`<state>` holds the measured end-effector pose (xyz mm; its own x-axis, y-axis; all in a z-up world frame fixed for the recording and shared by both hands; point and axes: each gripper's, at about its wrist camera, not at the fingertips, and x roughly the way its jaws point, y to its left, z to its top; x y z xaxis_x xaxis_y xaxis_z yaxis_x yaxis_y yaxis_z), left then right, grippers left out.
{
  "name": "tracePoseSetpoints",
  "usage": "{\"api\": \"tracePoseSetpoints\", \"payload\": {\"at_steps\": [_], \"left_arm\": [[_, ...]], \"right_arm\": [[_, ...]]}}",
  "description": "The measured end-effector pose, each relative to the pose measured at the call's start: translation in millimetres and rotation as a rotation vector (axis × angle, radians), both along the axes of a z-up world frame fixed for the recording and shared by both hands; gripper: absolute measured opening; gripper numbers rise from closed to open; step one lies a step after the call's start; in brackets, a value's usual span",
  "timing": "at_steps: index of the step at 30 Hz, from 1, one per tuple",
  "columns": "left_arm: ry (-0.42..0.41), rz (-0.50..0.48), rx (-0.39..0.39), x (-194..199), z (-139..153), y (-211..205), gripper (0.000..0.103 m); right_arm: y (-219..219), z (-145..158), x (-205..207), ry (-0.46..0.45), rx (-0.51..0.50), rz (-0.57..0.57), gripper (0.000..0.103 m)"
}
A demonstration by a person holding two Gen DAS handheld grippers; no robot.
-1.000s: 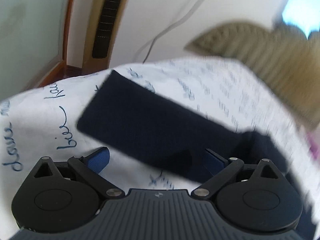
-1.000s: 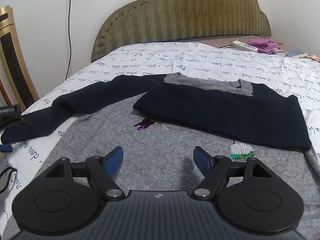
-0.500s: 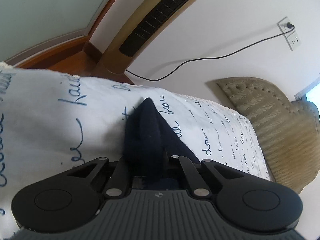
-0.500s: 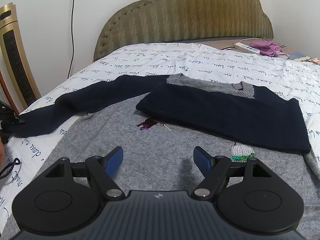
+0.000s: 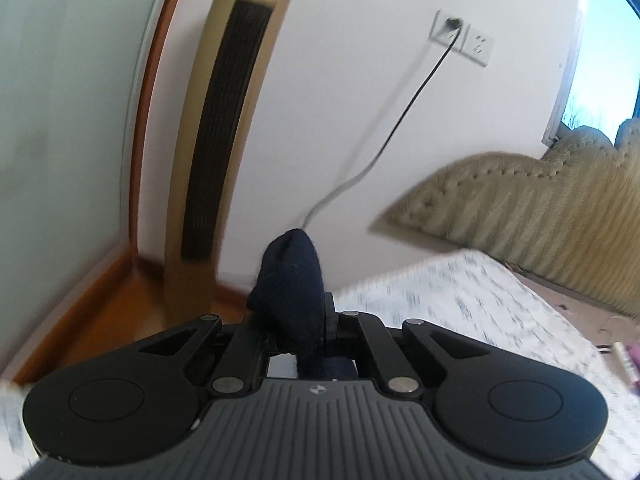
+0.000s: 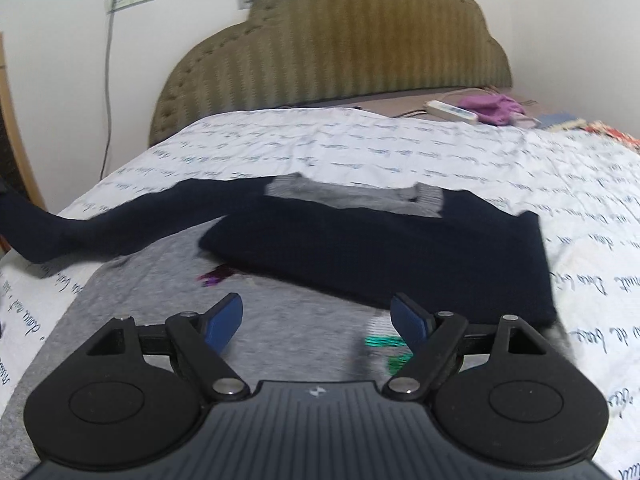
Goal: Fold small clothes
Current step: 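Lift the held sleeve with the left tool and carry it across the body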
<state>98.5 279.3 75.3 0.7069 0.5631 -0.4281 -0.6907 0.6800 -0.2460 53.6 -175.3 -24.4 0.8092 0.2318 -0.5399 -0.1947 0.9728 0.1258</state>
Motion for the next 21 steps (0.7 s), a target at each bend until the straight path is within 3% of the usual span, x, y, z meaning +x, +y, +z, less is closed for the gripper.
{"api": "tracePoseSetpoints", "payload": {"at_steps": [5, 10, 13, 21], "left_arm": [[0.002, -0.021, 0.12, 28.7, 29.5, -23.5, 0.005], [0.017, -0.215, 0.181, 48.5, 36.2, -91.1, 0.005], [0.015, -0.341, 0.175, 57.7, 32.0, -137.2, 0.005], [0.043, -0.606, 0.189, 74.9, -1.0, -248.5, 0.006]], "right_arm": [[-19.4, -5.3, 3.3, 0.016, 0.028, -0.028, 0.082], [-31.5, -4.8, 4.3, 0.006, 0.037, -0.048, 0.082], [-38.8, -3.2, 3.9, -0.001, 0.04, -0.061, 0.082], [-68.5, -3.4, 5.0, -0.001, 0.061, -0.123, 0.082]]}}
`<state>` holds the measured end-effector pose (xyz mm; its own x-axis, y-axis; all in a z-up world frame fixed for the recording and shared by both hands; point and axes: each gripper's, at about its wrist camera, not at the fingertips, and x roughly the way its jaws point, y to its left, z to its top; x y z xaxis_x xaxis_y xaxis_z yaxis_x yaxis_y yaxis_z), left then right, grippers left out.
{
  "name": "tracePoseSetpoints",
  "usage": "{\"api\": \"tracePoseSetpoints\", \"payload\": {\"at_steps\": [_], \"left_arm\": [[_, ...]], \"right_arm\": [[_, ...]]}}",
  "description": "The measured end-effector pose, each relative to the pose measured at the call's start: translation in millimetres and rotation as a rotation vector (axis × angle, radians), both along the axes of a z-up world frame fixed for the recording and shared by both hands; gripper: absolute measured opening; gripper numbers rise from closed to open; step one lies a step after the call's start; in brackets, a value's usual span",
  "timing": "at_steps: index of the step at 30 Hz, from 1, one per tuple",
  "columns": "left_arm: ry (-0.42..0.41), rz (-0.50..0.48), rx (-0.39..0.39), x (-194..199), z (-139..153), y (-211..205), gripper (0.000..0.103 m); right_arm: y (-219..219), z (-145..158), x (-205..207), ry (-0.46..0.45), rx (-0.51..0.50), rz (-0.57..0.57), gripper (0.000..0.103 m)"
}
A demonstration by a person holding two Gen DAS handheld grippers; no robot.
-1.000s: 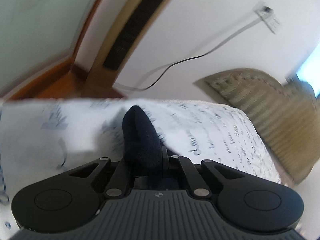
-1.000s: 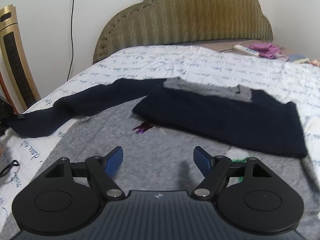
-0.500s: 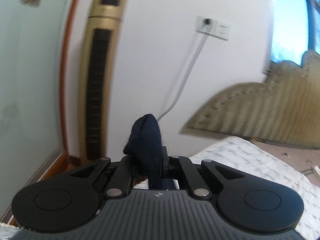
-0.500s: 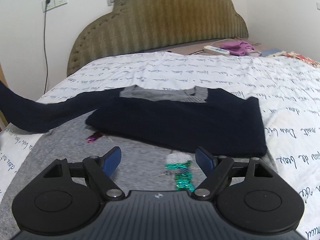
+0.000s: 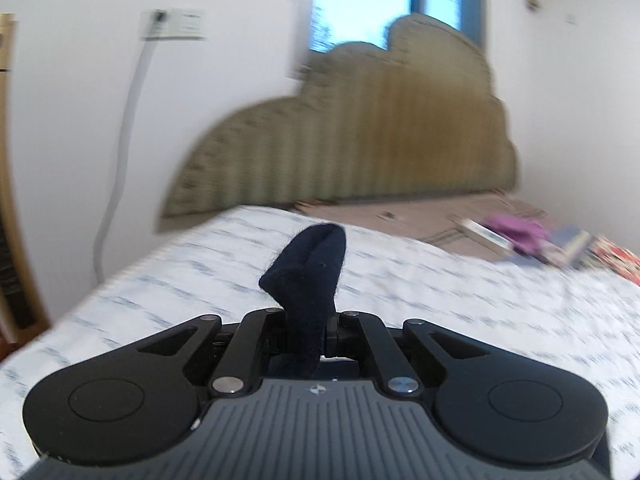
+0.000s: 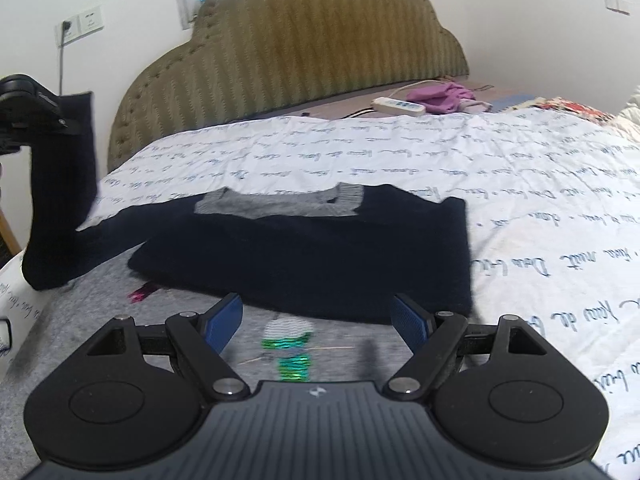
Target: Fold small clothes
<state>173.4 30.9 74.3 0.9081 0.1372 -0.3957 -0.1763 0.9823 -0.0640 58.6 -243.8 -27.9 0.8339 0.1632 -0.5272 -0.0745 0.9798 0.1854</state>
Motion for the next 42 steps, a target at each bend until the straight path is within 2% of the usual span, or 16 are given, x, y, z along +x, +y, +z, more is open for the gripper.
{"api": "tracePoseSetpoints", "payload": {"at_steps": [5, 7, 9, 13, 15, 17, 19, 20, 22, 25, 29, 36, 40, 42], "left_arm": [[0.05, -0.104, 0.012, 5.1, -29.1, -50.5, 0.006], [0.076, -0.137, 0.022, 9.4, -42.5, -64.7, 0.006], [0.106, -0.165, 0.029, 10.9, -57.7, -78.7, 0.006], [0.154, -0.199, 0.043, 14.6, -83.5, -96.8, 0.006], [0.183, -0.215, 0.042, 17.3, -96.1, -102.0, 0.006], [0.22, -0.245, 0.034, 18.7, -108.1, -106.4, 0.011], [0.261, -0.28, 0.036, 19.5, -117.3, -110.8, 0.03], [0.271, -0.296, 0.041, 17.9, -119.6, -111.3, 0.036], [0.264, -0.328, 0.072, 9.6, -119.9, -111.6, 0.067], [0.228, -0.336, 0.163, -8.9, -110.5, -107.6, 0.088], [0.207, -0.328, 0.218, -31.6, -98.6, -87.7, 0.095], [0.268, -0.241, 0.178, -44.3, -98.1, -53.8, 0.095], [0.27, -0.208, 0.177, -49.9, -95.5, -45.7, 0.095], [0.278, -0.2, 0.17, -51.4, -94.4, -43.5, 0.095]], "right_arm": [[-31.8, 0.7, 6.3, -0.003, 0.084, -0.048, 0.082], [-45.0, 2.0, 12.6, -0.016, 0.147, -0.045, 0.082], [-60.5, 2.0, 26.6, -0.017, 0.263, -0.026, 0.082], [-80.2, -9.0, 76.6, 0.063, 0.545, 0.104, 0.082], [-77.9, -17.0, 100.0, 0.118, 0.623, 0.14, 0.082], [-72.8, -26.2, 118.7, 0.157, 0.689, 0.169, 0.082], [-66.2, -34.2, 131.9, 0.192, 0.734, 0.192, 0.082], [-61.8, -37.1, 136.0, 0.205, 0.74, 0.198, 0.082], [-54.8, -40.4, 142.3, 0.223, 0.729, 0.204, 0.082], [-44.3, -39.8, 148.5, 0.229, 0.705, 0.225, 0.083], [-30.7, -40.6, 155.8, 0.239, 0.707, 0.26, 0.083], [-4.2, -37.6, 173.8, 0.251, 0.701, 0.299, 0.08], [14.1, -33.7, 177.3, 0.291, 0.625, 0.321, 0.056], [20.8, -32.1, 178.3, 0.301, 0.568, 0.3, 0.027]]}}
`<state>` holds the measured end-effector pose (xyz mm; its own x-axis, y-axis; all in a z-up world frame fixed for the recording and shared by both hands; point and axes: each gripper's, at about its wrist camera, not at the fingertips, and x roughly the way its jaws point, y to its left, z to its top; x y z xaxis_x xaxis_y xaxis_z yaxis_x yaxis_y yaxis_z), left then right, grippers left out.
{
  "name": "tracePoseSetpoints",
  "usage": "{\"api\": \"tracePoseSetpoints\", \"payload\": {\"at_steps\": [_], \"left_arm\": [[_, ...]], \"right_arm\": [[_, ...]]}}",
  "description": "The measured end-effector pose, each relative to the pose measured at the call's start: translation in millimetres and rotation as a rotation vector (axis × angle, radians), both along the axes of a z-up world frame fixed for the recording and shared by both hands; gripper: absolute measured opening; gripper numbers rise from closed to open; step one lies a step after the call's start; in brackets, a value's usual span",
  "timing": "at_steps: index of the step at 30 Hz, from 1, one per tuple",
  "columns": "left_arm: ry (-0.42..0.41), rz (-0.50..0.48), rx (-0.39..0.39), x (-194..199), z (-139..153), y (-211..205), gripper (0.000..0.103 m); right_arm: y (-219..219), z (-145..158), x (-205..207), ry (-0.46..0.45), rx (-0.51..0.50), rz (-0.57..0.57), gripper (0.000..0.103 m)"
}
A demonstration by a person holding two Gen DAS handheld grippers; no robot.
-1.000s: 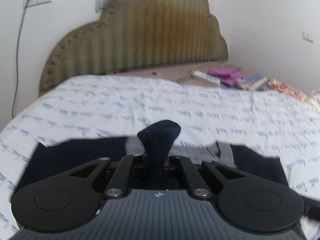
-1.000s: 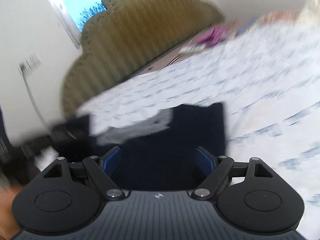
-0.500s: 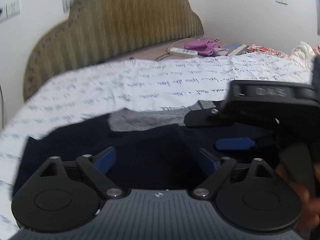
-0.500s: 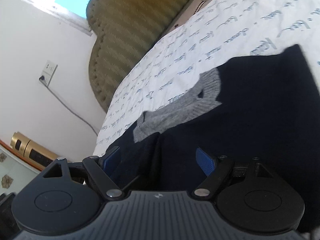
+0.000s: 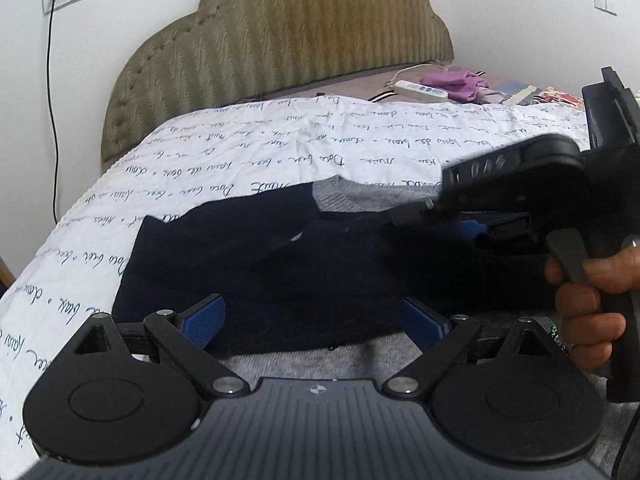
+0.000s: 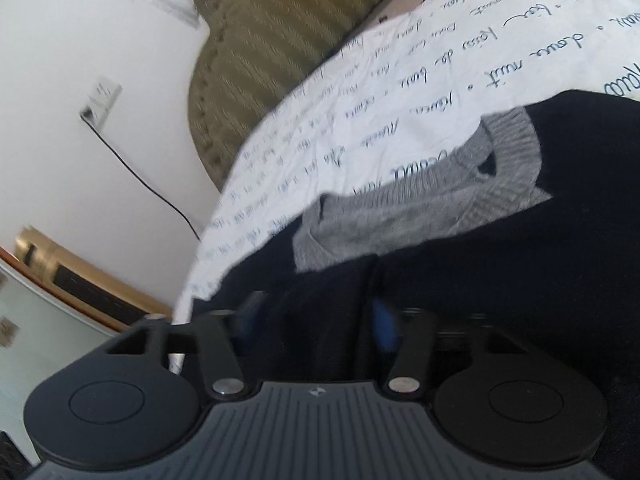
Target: Fold small clothes
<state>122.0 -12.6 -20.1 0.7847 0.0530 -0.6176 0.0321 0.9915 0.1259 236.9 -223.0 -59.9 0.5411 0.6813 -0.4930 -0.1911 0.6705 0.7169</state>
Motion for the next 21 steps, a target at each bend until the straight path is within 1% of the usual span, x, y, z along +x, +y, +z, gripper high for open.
{"api": "tracePoseSetpoints", "payload": {"at_steps": [1, 2, 4, 6, 10, 12, 13, 15, 18, 21], "left_arm": [[0.002, 0.005, 0.0, -0.4, 0.3, 1.0, 0.095], [0.003, 0.008, 0.001, -0.7, 0.8, 1.4, 0.095], [0.0, 0.011, 0.003, -2.1, 2.1, 2.3, 0.095], [0.0, 0.011, 0.003, -2.8, 2.4, 2.8, 0.095], [0.0, 0.011, -0.002, -2.7, 3.0, 4.2, 0.095], [0.003, 0.01, -0.005, -3.2, 2.9, 4.8, 0.095], [0.004, 0.009, -0.005, -3.6, 2.8, 4.2, 0.095], [0.005, 0.007, -0.001, -4.3, 2.4, 3.7, 0.095], [0.009, 0.008, 0.005, -5.2, 0.6, 2.6, 0.095], [0.016, 0.014, 0.006, -4.4, -0.8, 2.6, 0.095]], "right_arm": [[1.3, 0.3, -0.4, 0.003, -0.023, -0.014, 0.016], [0.4, 0.6, -1.2, 0.0, -0.033, -0.033, 0.012], [-3.8, 3.5, -6.2, -0.028, -0.035, -0.065, 0.006], [-5.7, 10.8, -10.8, -0.06, -0.057, -0.089, 0.006], [-9.7, 32.7, -24.1, -0.146, -0.153, -0.126, 0.005], [-16.0, 40.2, -28.7, -0.173, -0.183, -0.152, 0.005], [-26.4, 42.9, -32.5, -0.18, -0.197, -0.169, 0.005], [-37.2, 46.1, -34.3, -0.189, -0.231, -0.202, 0.005], [-48.0, 43.6, -31.1, -0.174, -0.278, -0.236, 0.005], [-48.3, 34.5, -25.9, -0.142, -0.303, -0.232, 0.006]]}}
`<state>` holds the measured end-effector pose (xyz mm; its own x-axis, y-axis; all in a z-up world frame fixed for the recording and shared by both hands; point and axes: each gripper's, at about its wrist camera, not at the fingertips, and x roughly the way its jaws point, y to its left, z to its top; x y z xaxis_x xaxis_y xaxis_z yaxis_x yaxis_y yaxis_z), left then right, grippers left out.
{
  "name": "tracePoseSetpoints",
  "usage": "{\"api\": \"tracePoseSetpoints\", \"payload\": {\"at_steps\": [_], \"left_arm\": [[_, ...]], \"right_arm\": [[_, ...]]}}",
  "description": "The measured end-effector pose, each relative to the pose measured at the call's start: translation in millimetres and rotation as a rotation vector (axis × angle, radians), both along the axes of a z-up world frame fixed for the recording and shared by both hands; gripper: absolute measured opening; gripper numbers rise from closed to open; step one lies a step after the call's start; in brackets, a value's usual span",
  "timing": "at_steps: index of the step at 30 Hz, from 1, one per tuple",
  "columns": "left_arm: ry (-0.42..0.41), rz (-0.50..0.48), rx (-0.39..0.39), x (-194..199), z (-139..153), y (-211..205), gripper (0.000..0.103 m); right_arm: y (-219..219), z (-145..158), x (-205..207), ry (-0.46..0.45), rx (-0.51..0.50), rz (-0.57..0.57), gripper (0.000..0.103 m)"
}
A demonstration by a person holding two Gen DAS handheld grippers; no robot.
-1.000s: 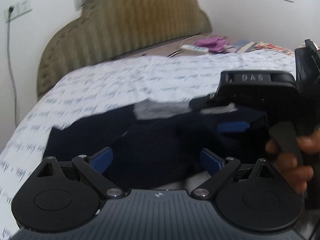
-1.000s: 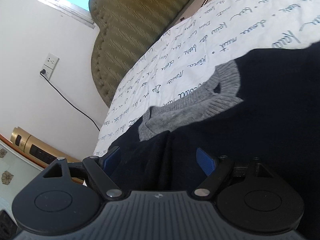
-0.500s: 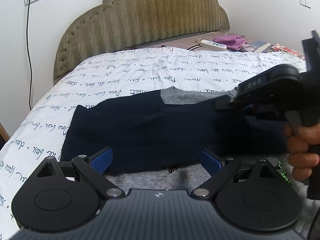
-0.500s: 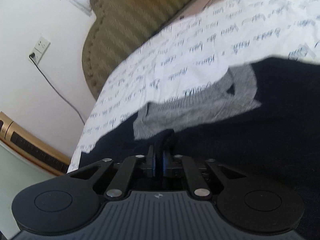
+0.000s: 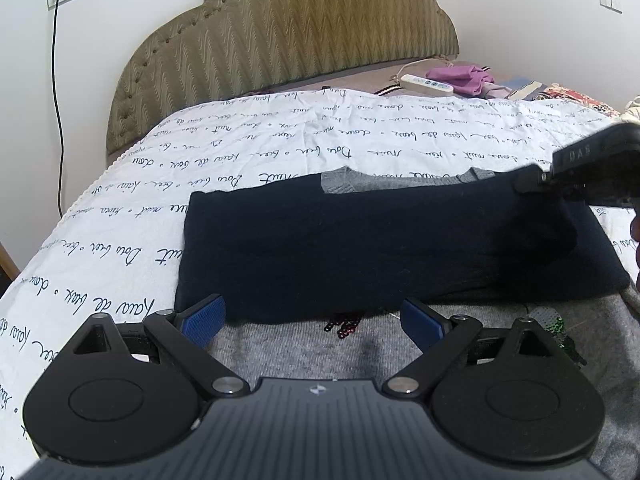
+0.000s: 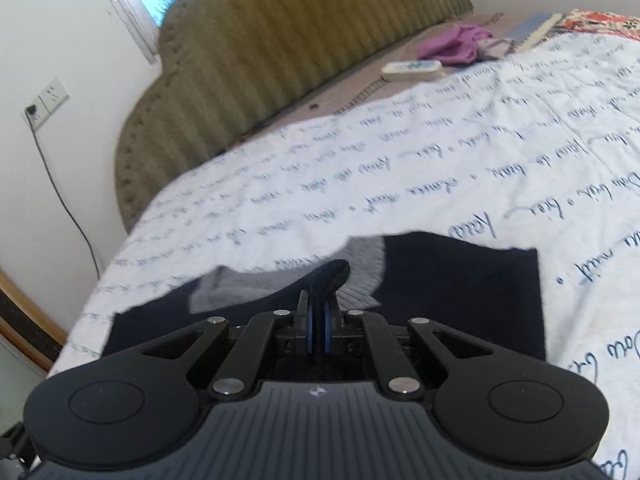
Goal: Fold small clothes
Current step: 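Pinch and straighten the folded sleeves with the right tool, then release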
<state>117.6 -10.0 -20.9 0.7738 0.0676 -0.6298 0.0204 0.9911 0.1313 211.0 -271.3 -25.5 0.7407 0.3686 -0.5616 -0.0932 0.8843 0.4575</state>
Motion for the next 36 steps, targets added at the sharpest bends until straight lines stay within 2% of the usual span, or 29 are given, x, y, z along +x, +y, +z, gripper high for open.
{"api": "tracePoseSetpoints", "payload": {"at_steps": [5, 10, 13, 14, 15, 17, 20, 22, 24, 25, 29, 31, 32, 33, 36], "left_arm": [[0.005, 0.005, 0.009, -0.8, -1.3, -0.4, 0.095], [0.01, 0.003, 0.01, -3.0, -2.2, 0.1, 0.096], [0.01, -0.003, 0.015, -5.9, -1.6, 0.0, 0.096], [0.008, -0.003, 0.016, -7.0, -1.7, 0.2, 0.096], [0.007, -0.002, 0.016, -8.0, -1.4, 0.5, 0.096], [0.006, -0.001, 0.014, -10.0, -0.4, 1.8, 0.096], [0.006, 0.005, 0.006, -12.1, 0.4, 3.7, 0.096], [0.009, 0.01, 0.002, -13.2, 1.1, 4.1, 0.096], [0.005, 0.011, -0.003, -17.1, 3.4, 4.6, 0.096], [0.001, 0.009, -0.004, -20.0, 5.2, 5.1, 0.096], [-0.013, 0.027, -0.003, -31.0, 10.7, 8.1, 0.097], [-0.011, 0.032, -0.019, -34.5, 12.0, 9.6, 0.097], [-0.008, 0.034, -0.027, -37.0, 12.4, 10.0, 0.097], [-0.006, 0.035, -0.032, -39.7, 12.6, 10.0, 0.097], [-0.003, 0.034, -0.035, -46.8, 12.2, 8.3, 0.098]], "right_arm": [[-0.8, -14.5, -3.6, 0.026, -0.073, -0.008, 0.007], [-0.6, -16.3, -9.0, -0.005, -0.125, -0.038, 0.007], [5.5, -14.5, -10.3, -0.019, -0.174, -0.017, 0.007], [7.2, -13.1, -11.6, -0.018, -0.204, -0.027, 0.01], [8.3, -10.3, -14.6, -0.019, -0.241, -0.057, 0.016], [9.6, -0.9, -29.1, -0.065, -0.301, -0.123, 0.019], [10.4, 5.4, -49.5, -0.114, -0.273, -0.077, 0.021], [15.3, -3.3, -49.9, -0.056, -0.287, -0.036, 0.032], [18.6, -17.7, -44.4, 0.03, -0.328, -0.024, 0.034], [16.9, -21.8, -48.1, 0.036, -0.322, -0.035, 0.034], [8.2, -12.1, -82.5, -0.003, -0.248, -0.084, 0.037], [7.5, -8.8, -103.0, -0.021, -0.224, -0.085, 0.049], [8.3, -8.0, -111.1, -0.024, -0.221, -0.078, 0.059], [10.2, -7.6, -120.8, -0.032, -0.224, -0.072, 0.061], [17.3, -6.7, -142.5, -0.04, -0.248, -0.046, 0.061]]}}
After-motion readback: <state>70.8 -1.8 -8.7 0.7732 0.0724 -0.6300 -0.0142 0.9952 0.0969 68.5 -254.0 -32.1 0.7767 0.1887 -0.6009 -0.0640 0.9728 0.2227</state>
